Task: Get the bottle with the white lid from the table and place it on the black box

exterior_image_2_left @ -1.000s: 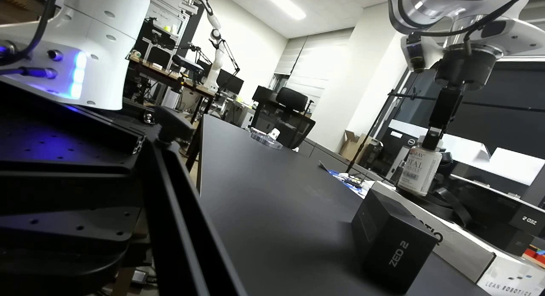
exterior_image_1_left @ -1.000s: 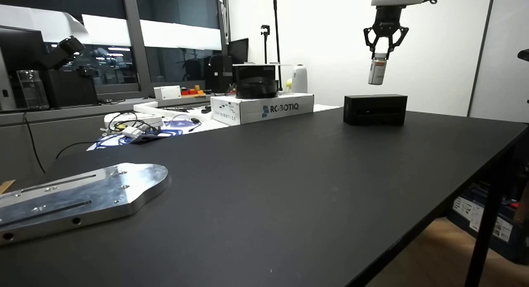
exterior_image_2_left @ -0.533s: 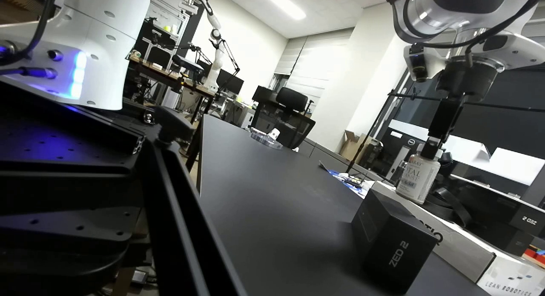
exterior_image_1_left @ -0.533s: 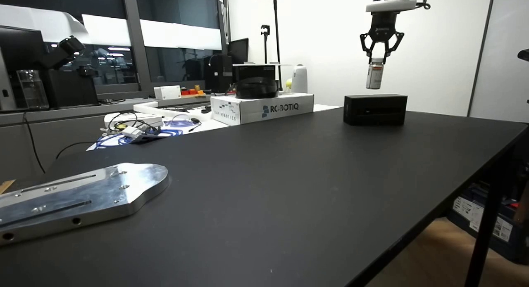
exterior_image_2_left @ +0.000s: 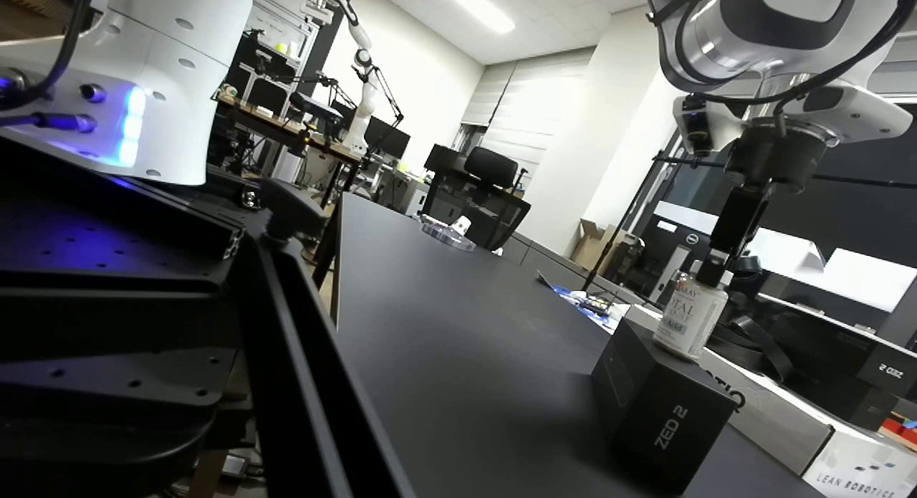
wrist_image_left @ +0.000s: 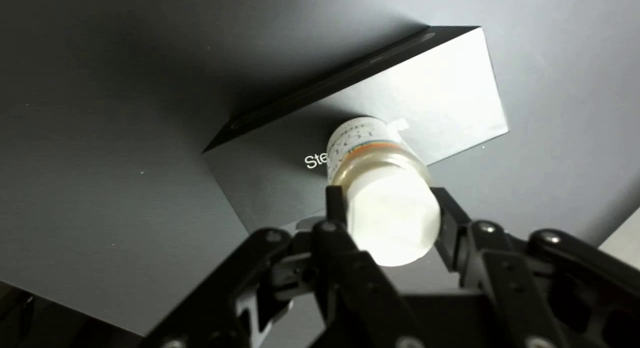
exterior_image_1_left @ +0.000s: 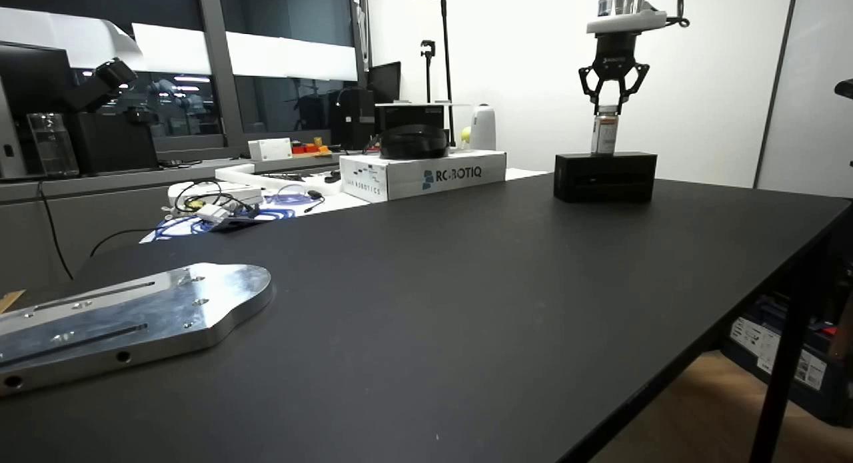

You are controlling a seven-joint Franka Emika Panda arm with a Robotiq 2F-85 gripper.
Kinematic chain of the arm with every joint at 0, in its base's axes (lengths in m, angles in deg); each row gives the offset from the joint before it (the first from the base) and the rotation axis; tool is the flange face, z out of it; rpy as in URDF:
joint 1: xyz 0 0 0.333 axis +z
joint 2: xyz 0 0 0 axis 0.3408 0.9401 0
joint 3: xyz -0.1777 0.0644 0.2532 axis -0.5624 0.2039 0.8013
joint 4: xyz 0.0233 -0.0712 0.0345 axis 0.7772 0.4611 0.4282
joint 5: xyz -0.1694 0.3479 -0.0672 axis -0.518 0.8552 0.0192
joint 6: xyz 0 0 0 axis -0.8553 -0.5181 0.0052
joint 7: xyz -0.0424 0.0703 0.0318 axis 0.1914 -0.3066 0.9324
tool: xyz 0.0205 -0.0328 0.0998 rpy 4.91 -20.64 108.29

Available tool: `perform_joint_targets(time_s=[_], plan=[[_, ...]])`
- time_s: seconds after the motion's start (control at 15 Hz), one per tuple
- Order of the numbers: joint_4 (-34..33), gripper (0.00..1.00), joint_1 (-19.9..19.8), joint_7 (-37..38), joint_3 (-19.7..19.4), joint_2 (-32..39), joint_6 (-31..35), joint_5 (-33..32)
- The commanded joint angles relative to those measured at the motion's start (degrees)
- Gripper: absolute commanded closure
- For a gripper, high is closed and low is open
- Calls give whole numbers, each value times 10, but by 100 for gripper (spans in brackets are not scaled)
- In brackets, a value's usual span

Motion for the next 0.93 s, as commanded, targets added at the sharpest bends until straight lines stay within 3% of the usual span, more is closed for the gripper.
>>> perform_joint_targets(time_s=[0.0, 0.13, 0.4, 0.6, 0.67, 0.87], plan=[[-20, 31, 6, 21, -6, 6, -20, 7], [-10, 25, 9, 22, -5, -13, -22, 7], [25, 1, 23, 28, -8, -77, -11, -7], [55, 0, 33, 31, -7, -132, -20, -26], [15, 0, 19, 6, 0, -82, -13, -7], [21, 0, 20, 4, 1, -95, -15, -8]])
